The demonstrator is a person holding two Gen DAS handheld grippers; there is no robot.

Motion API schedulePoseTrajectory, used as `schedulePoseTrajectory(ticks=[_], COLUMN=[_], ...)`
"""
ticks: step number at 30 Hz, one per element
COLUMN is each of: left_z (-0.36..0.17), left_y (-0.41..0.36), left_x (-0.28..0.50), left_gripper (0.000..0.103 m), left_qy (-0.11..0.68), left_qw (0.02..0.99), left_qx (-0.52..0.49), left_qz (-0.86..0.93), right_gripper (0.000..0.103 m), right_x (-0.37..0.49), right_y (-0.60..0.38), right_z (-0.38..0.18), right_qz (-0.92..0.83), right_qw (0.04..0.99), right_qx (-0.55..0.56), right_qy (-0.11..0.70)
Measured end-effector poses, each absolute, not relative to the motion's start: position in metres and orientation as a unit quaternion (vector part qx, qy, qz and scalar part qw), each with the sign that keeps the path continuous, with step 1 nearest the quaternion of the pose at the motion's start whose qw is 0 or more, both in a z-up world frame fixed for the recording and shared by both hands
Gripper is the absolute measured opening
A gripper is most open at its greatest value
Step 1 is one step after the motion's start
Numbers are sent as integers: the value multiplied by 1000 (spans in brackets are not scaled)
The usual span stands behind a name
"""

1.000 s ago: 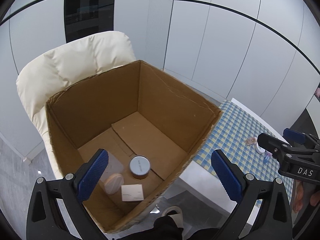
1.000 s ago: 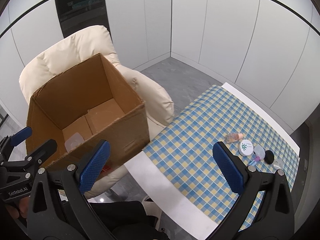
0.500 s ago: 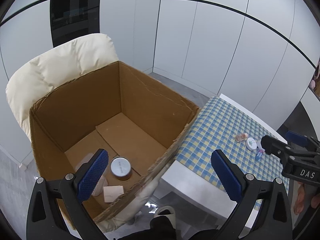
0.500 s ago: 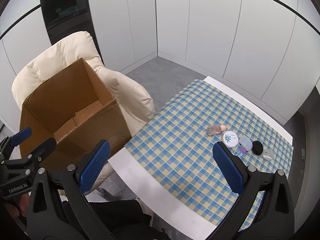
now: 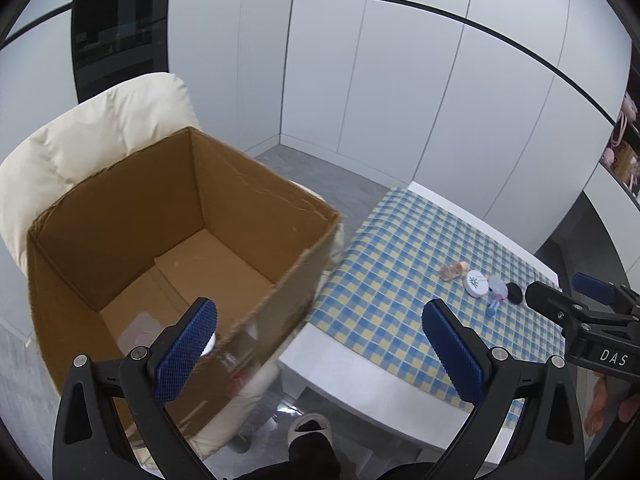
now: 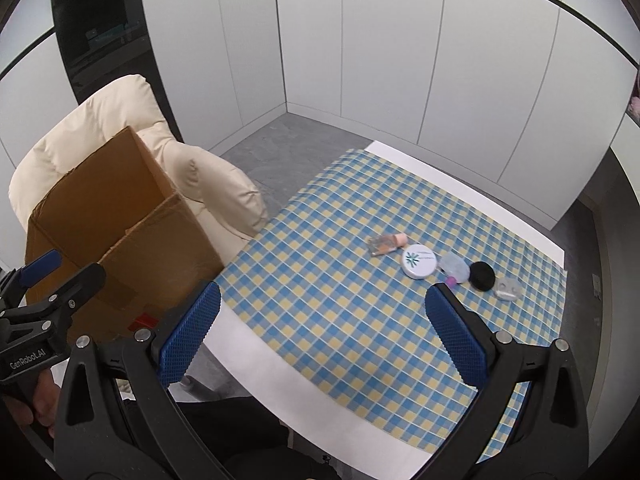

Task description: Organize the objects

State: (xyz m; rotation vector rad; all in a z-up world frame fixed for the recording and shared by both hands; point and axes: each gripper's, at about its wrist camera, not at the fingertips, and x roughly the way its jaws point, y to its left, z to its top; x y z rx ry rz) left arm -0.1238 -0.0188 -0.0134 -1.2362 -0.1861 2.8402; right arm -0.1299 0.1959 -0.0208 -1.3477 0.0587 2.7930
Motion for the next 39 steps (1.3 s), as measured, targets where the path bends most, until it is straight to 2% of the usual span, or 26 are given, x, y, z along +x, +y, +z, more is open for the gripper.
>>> schedulePoseTrajectory(ticks=[39], left_z=[-18], left_y=[100], left_x=[-129], left_gripper=[102], left_qy=[-28], left_qw=[118], left_qx=[-414], left_qz=[902], right_gripper=[103], right_x=[-67], right_y=[310], right_z=[-18], right_qz=[892], right_qw=[116], right_qx=[-433], right_qy=[62])
